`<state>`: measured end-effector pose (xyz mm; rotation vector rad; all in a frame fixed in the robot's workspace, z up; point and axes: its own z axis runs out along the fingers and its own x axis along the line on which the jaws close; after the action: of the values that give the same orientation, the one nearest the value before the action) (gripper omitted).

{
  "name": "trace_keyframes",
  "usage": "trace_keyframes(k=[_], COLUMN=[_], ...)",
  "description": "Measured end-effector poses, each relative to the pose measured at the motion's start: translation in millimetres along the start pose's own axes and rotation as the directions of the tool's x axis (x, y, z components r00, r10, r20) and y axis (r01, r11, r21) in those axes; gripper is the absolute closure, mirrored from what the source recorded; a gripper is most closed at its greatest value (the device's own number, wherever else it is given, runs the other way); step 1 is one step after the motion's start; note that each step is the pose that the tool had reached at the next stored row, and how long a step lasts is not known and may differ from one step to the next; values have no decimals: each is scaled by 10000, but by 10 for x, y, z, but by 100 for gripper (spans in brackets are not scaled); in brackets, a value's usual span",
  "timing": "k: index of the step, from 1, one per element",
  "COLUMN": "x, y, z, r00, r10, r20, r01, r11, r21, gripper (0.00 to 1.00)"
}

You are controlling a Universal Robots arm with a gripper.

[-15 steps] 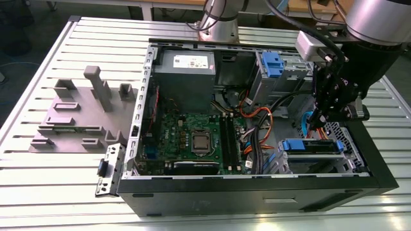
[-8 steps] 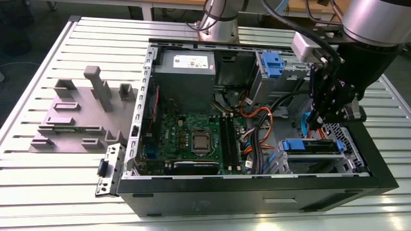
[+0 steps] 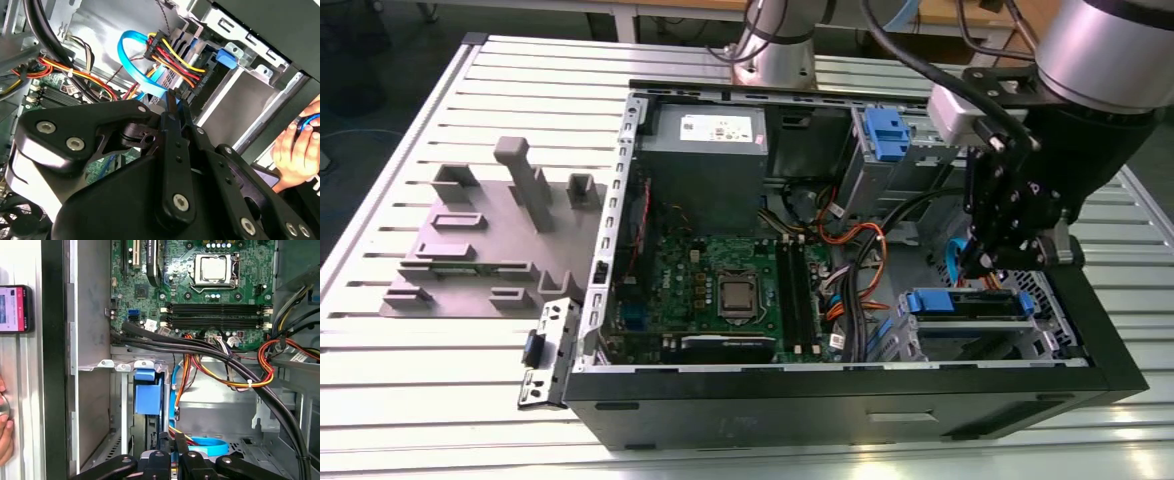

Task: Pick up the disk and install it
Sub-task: 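Insert the second disk wire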

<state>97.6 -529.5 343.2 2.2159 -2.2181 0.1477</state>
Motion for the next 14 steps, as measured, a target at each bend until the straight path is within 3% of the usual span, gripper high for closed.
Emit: trace_keyframes(k=[3,5,9,14], x=[47,83,145,195], y=[4,4,4,4], z=[11,16,23,30], r00=[9995,9991,9986,9985], r10=[22,29,36,37], r20=[311,423,530,553], r01=[-22,-29,-36,-38], r11=[10000,10000,10000,10000], r21=[6,7,10,11], gripper=[84,84,84,84])
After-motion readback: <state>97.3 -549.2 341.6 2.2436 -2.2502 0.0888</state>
